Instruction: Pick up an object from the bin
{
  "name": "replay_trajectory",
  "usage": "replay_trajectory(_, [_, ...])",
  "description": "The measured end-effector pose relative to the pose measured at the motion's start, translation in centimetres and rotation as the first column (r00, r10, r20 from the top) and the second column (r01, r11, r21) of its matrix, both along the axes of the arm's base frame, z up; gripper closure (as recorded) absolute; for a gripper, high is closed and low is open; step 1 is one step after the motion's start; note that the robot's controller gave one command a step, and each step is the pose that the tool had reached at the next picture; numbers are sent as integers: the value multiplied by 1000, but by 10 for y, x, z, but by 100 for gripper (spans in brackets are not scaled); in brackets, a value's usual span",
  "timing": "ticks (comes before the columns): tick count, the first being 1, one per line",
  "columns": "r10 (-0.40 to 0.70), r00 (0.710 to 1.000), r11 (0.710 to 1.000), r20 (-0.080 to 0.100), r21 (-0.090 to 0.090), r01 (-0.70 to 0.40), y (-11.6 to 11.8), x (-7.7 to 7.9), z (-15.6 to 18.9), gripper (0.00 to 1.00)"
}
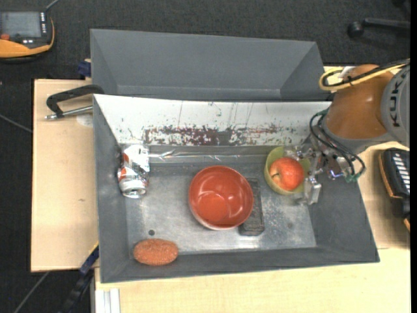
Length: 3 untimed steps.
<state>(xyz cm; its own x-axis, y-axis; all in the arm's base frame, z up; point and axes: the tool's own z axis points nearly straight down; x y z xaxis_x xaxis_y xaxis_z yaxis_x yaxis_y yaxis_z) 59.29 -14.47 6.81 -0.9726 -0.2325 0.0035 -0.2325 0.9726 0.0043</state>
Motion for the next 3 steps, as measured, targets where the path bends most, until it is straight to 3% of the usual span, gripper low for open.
replay_trajectory(1, [1,1000,1000,5,-1,-1,0,2,3,100])
replay_trajectory(2, [40,999,999,6,2,-40,64,-51,40,100])
replay_trajectory(3, [62,998,998,16,1,-62,80,-98,135,100])
